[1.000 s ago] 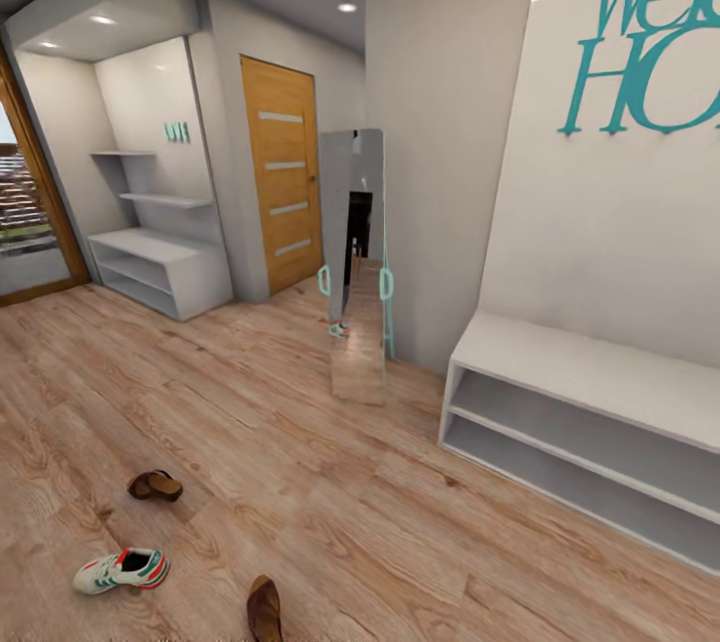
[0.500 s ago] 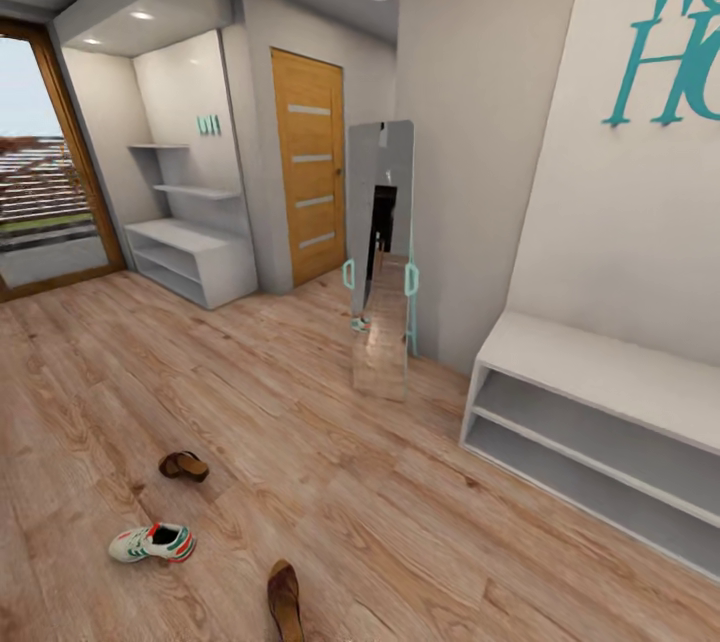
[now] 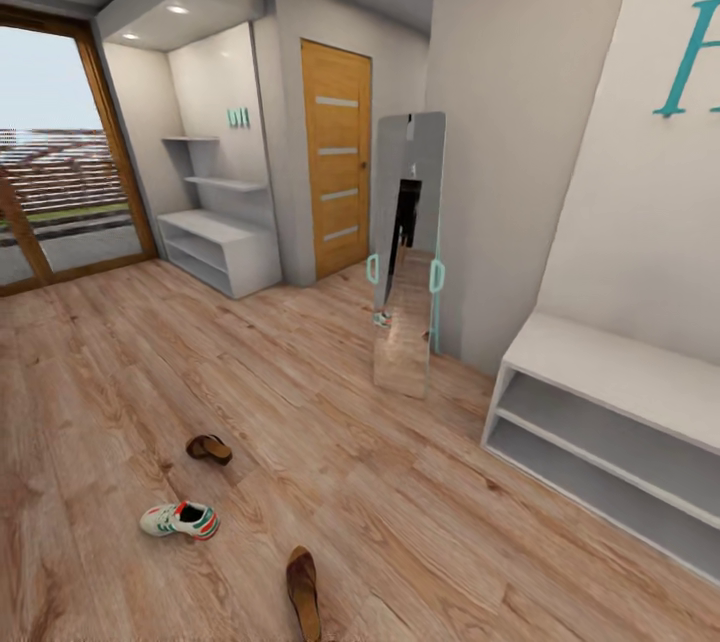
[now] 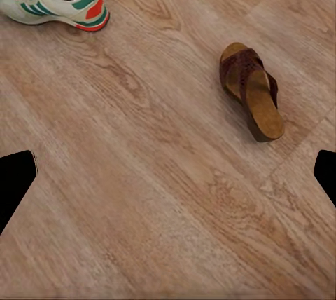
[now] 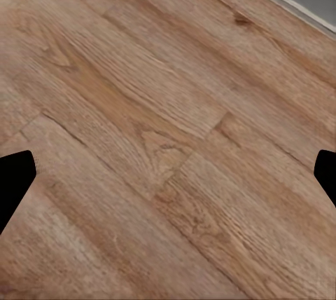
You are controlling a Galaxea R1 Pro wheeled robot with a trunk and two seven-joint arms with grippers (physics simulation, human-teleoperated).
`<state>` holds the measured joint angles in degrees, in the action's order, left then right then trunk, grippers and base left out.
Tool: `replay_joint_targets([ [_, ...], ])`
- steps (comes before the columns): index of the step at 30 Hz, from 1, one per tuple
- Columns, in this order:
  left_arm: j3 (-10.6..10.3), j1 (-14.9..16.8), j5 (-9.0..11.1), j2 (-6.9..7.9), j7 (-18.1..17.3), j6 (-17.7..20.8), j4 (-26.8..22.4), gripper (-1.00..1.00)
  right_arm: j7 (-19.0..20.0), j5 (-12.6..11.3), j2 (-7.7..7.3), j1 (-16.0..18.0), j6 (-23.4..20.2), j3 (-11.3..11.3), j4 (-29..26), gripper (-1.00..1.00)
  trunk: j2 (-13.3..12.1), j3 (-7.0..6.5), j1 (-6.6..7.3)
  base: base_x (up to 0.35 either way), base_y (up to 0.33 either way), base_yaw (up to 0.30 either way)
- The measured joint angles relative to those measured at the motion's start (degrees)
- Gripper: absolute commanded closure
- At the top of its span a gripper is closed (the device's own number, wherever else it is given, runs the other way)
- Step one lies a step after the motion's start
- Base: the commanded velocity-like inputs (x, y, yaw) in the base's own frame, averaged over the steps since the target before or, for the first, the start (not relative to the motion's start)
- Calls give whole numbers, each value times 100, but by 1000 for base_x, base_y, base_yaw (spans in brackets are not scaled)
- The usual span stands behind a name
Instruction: Pick up the two gym shoes and the two sandals from the corridor floor and place them onto the hallstand (shoe rack) in the corridor, making sure they are on the rack and not on the floor. Arrange them so the two gym shoes are next to each other and the two sandals are next to each other.
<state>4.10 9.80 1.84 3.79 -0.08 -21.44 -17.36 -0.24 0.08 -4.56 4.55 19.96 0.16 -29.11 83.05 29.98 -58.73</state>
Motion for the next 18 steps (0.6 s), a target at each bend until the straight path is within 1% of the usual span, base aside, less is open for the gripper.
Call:
replay_joint_targets([
  [18, 0, 0, 0, 0, 0, 0, 7, -100, 0, 5, 0, 0, -1, 0, 0, -100, 0, 132, 0, 0, 0, 173],
])
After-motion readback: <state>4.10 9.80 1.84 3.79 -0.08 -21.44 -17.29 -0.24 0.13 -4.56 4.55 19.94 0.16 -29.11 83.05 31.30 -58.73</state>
